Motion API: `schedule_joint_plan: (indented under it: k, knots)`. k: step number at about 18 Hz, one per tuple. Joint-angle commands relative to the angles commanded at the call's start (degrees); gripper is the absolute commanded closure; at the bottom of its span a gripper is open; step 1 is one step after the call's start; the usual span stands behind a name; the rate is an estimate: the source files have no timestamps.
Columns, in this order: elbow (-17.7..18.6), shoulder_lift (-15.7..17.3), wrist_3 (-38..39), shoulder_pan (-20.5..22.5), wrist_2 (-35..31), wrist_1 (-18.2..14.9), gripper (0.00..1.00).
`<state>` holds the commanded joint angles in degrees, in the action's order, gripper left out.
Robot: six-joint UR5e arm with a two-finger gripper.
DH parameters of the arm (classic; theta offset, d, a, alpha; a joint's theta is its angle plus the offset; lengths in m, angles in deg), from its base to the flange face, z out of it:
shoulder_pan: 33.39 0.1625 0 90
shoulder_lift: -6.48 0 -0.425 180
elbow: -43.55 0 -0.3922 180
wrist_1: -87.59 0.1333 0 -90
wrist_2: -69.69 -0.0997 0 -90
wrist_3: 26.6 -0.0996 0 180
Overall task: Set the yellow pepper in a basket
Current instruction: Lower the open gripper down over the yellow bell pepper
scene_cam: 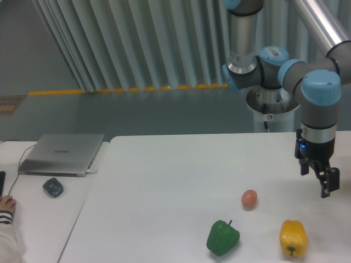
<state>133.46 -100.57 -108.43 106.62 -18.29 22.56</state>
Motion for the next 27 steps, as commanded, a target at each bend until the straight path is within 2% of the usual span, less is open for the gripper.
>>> schedule_joint_plan:
  k: [4,9,11,13,16,22,27]
  knots:
    - [-0.3,-0.9,6.7,-1.3,-0.1,0.1,0.00]
    - [-0.1,-1.8,10.9,-3.0,-0.1,0.7,0.00]
    - [-0.2,-2.4,17.4,-3.1,0.2,1.1,0.00]
    - [-0.2,-3.5,26.3,-4.0,0.2,4.6,0.00]
    - [-0.3,-4.9,32.0,-5.3,-0.1,7.9,0.00]
    - [-3.4,-8.3,50.3,-5.5,0.0,8.3,0.00]
    - [-3.8,-10.1,57.7,-6.2,0.0,11.3,0.00]
